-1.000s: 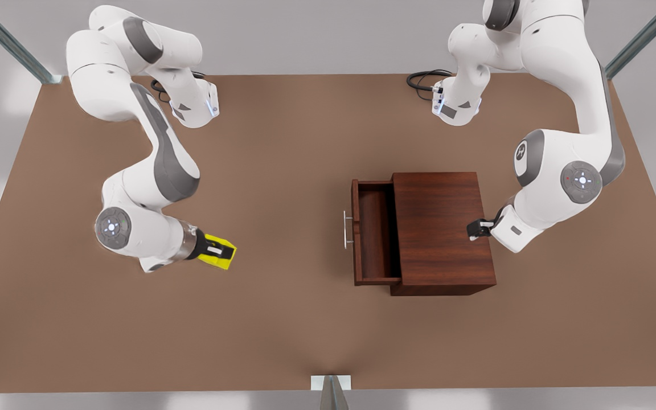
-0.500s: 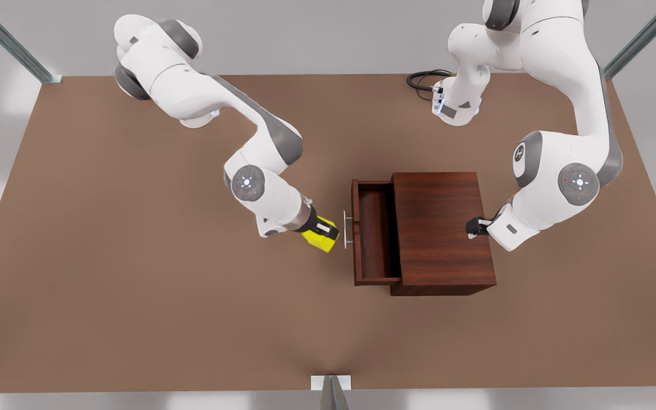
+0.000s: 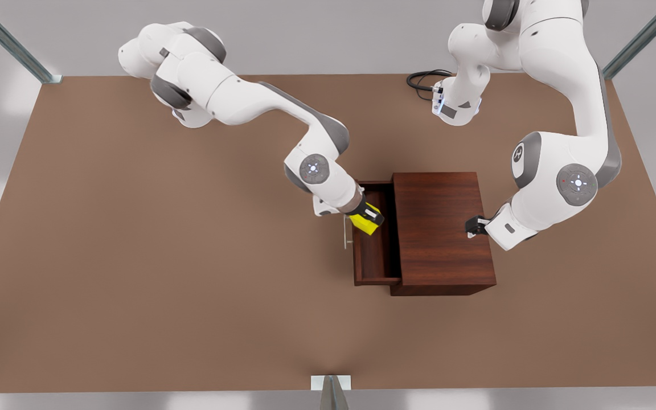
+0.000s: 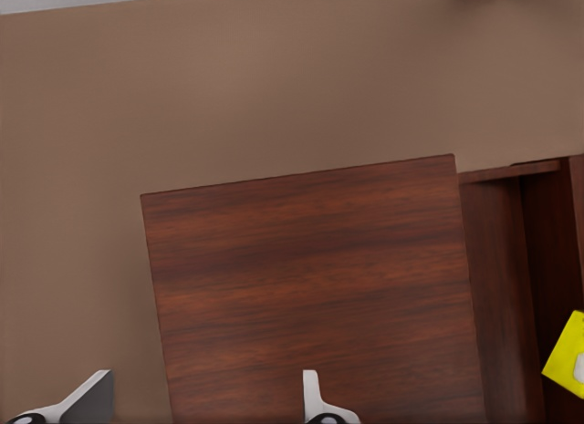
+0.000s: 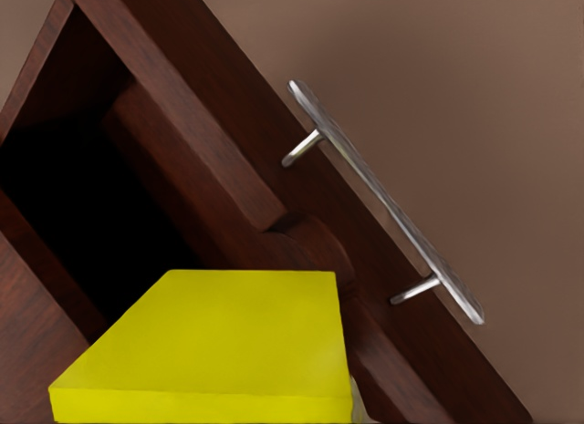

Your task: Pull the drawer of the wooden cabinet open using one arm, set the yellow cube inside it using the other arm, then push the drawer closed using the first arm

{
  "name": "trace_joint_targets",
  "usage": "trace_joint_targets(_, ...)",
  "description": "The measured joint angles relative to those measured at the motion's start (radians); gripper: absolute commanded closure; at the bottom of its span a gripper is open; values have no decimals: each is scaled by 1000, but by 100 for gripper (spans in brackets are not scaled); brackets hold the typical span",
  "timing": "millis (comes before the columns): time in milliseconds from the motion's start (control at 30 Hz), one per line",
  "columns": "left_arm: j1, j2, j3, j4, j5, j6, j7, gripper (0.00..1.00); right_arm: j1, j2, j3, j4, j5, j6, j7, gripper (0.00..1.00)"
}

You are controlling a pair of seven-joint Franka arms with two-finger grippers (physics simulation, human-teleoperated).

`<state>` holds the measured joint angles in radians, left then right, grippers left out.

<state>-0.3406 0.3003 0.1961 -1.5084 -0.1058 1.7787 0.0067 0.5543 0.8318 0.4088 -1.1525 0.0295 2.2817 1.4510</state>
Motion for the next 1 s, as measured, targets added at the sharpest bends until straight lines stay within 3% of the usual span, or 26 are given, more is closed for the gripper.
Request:
trace_joint_targets(267,-5,6,0,0,1,3,12,0,5,0,-14,39,-2,-7,79,0)
trace_joint_targets(400,-14,6,0,5,3,4,15,0,-15,-31,-2,154,4,-130,115,0)
trace_joint_targets(467,-35,6,0,10,10,4,14,0,-122,-102,-2,173,-1,-257,122,0)
trace_joint_targets(567,-126,6,0,23,30,3,-13,0,-431,-168,-1,169,-77,-449,84,0)
trace_joint_targets(700,-386,92,-1,177,84,-14,-127,0,-779,-132,-11,161,-194,-590,-64,0)
trace_joint_targets(767,-487,245,0,342,101,-22,-211,0,-822,-152,-64,76,-223,-620,-180,0)
trace_joint_targets(800,-516,288,-1,383,107,-24,-253,0,-807,-203,-111,-55,-222,-599,-240,0)
trace_joint_targets(933,-557,355,-1,423,119,-10,-408,0,-650,-407,-304,-366,-164,-517,-454,0)
trace_joint_targets(1000,-569,378,-1,425,122,5,-478,0,-595,-520,-356,-485,-120,-498,-543,0)
